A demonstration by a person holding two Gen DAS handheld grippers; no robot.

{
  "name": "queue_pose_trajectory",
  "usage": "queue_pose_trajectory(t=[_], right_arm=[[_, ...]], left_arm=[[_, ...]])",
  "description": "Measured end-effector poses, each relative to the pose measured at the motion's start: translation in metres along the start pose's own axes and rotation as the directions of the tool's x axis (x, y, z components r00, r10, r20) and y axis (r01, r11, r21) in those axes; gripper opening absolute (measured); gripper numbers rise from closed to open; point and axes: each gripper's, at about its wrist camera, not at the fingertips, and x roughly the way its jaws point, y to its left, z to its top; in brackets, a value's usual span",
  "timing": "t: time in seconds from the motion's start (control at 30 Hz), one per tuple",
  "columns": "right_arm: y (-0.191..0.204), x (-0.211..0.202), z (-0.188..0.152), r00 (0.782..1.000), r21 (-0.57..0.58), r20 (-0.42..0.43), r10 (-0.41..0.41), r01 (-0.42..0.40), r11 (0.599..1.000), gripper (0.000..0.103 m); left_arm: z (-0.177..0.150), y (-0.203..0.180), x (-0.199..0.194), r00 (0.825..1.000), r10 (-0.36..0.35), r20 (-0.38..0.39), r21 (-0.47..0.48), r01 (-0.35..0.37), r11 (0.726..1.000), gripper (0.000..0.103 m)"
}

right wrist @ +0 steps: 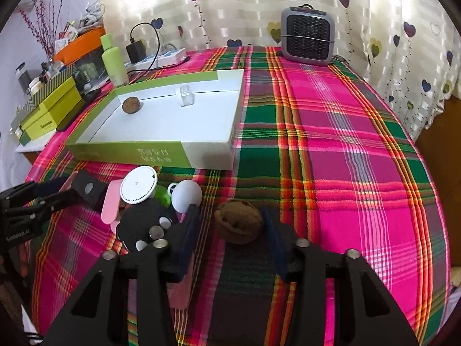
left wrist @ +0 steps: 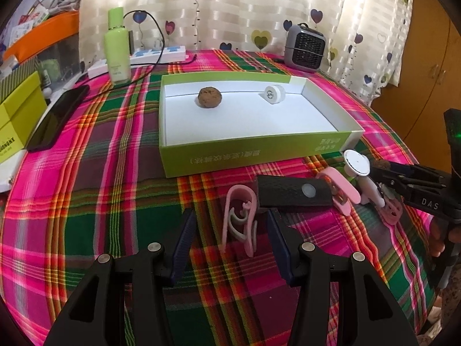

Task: Organize objects
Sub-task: 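Grasp the second walnut with the right gripper while the left gripper approaches the pink clip, then close the left gripper on the pink plastic clip and lift it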

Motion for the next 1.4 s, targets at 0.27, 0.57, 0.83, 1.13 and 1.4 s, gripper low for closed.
queue_pose_trajectory(t=[0.27, 0.57, 0.83, 1.13, 1.4], right_arm=[[-0.001, 0.0, 0.0, 1.0, 0.001, -0.001, 0.008, -0.008, 1.0, 0.034], [0.0, 0.002, 0.002, 1.0, -0.004, -0.002, 0.007, -0.007, 1.0, 0.034], [0.0, 0.002, 0.004, 1.0, 0.0, -0.002, 0.01, -0.01, 1.0, 0.034], [0.001, 0.002, 0.004, 1.0, 0.0, 0.004, 0.017, -0.017, 1.0, 0.034], [0.001, 0.0, 0.004, 1.0, -0.002, 0.012, 0.018, -0.018, 1.0, 0.034]], left_arm=[[0.002, 0.005, 0.002, 1.0, 0.018, -0.001, -0.008, -0.018, 1.0, 0.049], [0.006, 0.008, 0.005, 0.999, 0.046, 0.0, -0.006, -0.046, 0.999, 0.039], [0.008, 0.007, 0.007, 0.997, 0.08, 0.0, -0.005, -0.08, 0.997, 0.031], [0.008, 0.011, 0.006, 0.996, 0.088, 0.003, -0.014, -0.088, 0.996, 0.022], [0.008, 0.011, 0.006, 0.997, 0.082, 0.004, -0.016, -0.082, 0.997, 0.022]])
